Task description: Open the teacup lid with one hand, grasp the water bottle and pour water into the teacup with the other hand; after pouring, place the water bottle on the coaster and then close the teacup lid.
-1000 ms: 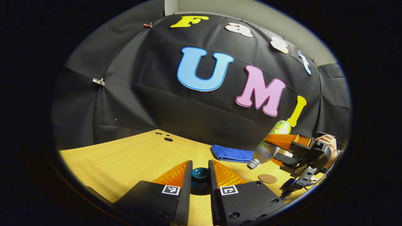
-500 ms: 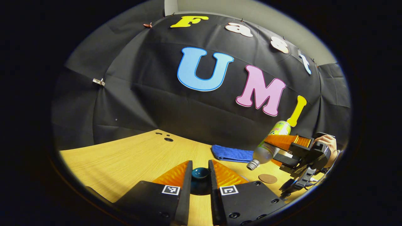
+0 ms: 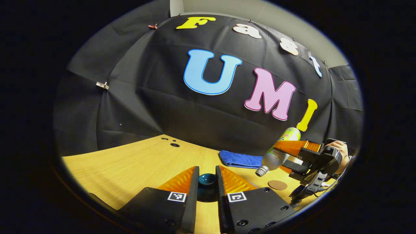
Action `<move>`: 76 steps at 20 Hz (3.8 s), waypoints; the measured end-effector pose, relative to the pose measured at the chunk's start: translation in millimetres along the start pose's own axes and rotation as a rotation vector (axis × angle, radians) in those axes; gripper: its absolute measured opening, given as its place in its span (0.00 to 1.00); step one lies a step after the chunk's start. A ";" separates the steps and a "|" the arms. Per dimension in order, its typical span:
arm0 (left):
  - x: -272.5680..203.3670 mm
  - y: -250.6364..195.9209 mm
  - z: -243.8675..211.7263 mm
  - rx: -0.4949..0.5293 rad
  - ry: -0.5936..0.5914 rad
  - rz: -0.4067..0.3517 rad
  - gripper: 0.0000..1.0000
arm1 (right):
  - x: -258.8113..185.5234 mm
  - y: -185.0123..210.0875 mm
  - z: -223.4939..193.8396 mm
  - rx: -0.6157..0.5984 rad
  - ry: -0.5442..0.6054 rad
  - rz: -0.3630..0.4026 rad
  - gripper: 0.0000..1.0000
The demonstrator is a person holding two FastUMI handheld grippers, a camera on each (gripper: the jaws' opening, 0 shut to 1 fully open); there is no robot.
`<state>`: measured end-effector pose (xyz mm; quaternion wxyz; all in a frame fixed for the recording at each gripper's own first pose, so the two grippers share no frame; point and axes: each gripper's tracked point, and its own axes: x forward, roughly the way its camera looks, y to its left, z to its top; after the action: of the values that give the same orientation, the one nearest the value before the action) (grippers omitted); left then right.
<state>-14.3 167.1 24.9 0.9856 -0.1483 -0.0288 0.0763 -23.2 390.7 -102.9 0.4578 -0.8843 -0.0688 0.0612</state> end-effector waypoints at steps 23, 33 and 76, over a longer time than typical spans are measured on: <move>0.5 -8.7 -6.5 -0.016 0.019 -0.013 0.32 | -20.1 56.1 16.0 2.159 -0.019 0.135 0.80; 5.1 -8.2 -13.9 -0.016 0.035 -0.008 0.31 | -23.9 81.3 13.5 2.304 0.029 0.114 0.83; 92.0 -114.1 -92.4 0.297 0.217 -0.125 0.32 | -135.4 69.2 23.7 2.220 -0.033 -0.007 0.97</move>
<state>100.0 47.4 -26.3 0.9968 -0.0064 0.0802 0.0018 -155.7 346.1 -166.9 0.9948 0.0181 0.0154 0.0993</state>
